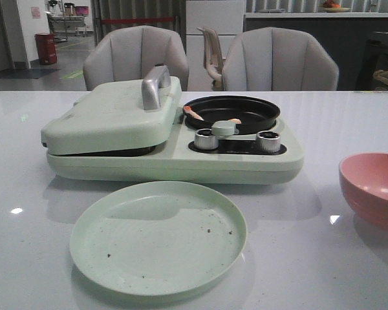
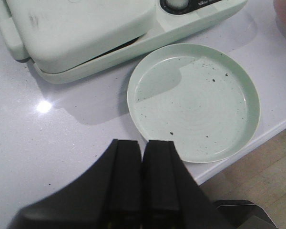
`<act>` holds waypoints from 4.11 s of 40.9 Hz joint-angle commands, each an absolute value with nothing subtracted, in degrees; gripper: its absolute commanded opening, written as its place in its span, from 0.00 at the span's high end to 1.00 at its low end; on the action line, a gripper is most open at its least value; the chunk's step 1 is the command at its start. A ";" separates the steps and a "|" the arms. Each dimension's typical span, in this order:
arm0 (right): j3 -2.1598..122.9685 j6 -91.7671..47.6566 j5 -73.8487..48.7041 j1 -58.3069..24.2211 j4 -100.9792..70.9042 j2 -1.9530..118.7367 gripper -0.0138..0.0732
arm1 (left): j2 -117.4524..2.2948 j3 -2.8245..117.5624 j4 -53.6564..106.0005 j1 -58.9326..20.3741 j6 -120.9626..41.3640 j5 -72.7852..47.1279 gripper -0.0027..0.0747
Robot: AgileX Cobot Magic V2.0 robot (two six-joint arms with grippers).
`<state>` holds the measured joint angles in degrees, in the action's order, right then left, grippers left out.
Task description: Make breakfast with bread and shrimp
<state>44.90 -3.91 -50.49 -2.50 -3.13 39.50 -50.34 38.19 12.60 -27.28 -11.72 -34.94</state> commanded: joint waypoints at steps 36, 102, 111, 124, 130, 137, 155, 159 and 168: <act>39.63 -3.60 -46.78 -2.40 -2.67 31.22 0.80 | -49.79 39.83 13.29 -27.83 -11.33 -30.84 0.84; 39.63 -3.60 -46.92 -2.40 -2.82 31.22 0.80 | 1.55 -0.47 -0.68 -3.89 6.78 0.90 0.84; 39.63 -3.60 -46.92 -2.40 -2.82 31.22 0.80 | 1.55 -0.47 -0.68 -3.89 6.78 0.90 0.84; 39.63 -3.60 -46.92 -2.40 -2.82 31.22 0.80 | 1.55 -0.47 -0.97 -3.89 3.01 0.81 0.84; 39.63 -3.60 -46.92 -2.40 -2.82 31.22 0.80 | 1.55 -0.47 -0.84 -3.89 0.57 1.01 0.84; 39.63 -3.60 -46.92 -2.40 -2.82 31.22 0.80 | 1.55 -0.47 0.00 -4.25 0.57 5.74 0.84; 39.63 -3.60 -46.92 -2.40 -2.82 31.22 0.80 | 1.46 -0.47 0.00 -4.83 0.57 7.99 0.84; 39.63 -3.60 -46.92 -2.40 -2.82 31.22 0.80 | 1.46 -0.47 0.00 -4.83 0.57 7.99 0.84; 39.63 -3.60 -46.92 -2.40 -2.82 31.22 0.80 | 1.46 -0.47 0.00 -4.83 0.57 7.99 0.84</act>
<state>38.12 -3.57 -50.59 -2.50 -3.00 31.15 0.24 -0.08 -0.51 -4.44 0.66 2.54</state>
